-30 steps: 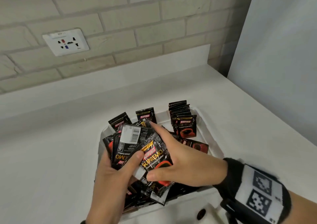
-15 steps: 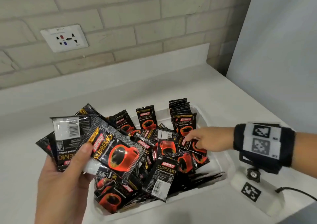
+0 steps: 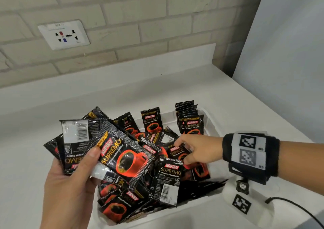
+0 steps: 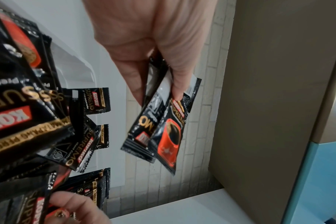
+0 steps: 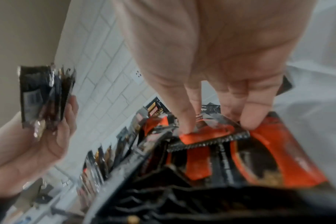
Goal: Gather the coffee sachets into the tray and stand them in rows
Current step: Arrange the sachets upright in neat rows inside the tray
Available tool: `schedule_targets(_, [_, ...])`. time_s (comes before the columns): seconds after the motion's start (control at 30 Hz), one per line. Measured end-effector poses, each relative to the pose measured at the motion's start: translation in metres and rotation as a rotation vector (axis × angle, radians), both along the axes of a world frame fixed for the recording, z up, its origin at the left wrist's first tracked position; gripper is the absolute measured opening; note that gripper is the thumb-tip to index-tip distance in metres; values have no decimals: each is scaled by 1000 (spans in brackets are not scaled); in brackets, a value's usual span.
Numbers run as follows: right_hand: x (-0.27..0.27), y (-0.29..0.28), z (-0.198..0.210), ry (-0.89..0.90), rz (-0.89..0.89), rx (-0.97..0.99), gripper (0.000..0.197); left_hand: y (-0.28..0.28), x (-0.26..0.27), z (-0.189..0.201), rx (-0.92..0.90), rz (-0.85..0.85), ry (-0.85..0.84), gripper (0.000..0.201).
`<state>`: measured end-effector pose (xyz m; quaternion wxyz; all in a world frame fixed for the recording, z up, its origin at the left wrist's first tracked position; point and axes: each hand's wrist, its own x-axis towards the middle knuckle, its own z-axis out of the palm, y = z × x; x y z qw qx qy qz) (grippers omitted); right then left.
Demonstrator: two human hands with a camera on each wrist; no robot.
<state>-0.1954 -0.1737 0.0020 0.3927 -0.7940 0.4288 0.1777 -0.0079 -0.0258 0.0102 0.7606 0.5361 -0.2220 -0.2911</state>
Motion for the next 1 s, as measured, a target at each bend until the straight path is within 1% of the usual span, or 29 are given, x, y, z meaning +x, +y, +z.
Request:
schedule_targets(0.07, [4,1,5,-109,-42,17,49,0,2,-1,-4,-2,-3,24])
schedule_targets(0.13, [6,3,6,-193,-48,26,45,0,4,-2,-8,-8,-3,21])
schedule_targets(0.2, [7,7,2,-208,-18,25,45,-1,5,-3,-16,-5,10,23])
schedule_targets(0.33, [8,12,4,-240,4,4,47,-1,4,-3,-22,-19,18,19])
schedule_targets(0.43, [-2,1,14,-264,-73,-39,47,1,6,-6,-6,-10,21,19])
schedule_targets(0.5, [-13,-6,19,-287,-153,-20,45,2,8,-9,5,-2,30,17])
schedule_targets(0.57, [-23,-7,19,-256,-210,28,44,3,9,-12,12,16,41,16])
schedule_targets(0.63, [-28,-4,16,-164,-228,75,43,4,11,-15,17,23,52,18])
schedule_targets(0.7, [-29,0,6,-41,-205,85,44,3,12,-17,22,16,55,18])
schedule_targets(0.77, [-25,3,-1,16,-170,100,45,3,12,-18,29,9,48,16])
schedule_targets(0.87, [-20,3,-5,-14,-225,134,46,5,14,-21,43,24,26,21])
schedule_targets(1.0, [-13,4,-10,-53,-273,198,46,7,21,-26,48,65,21,21])
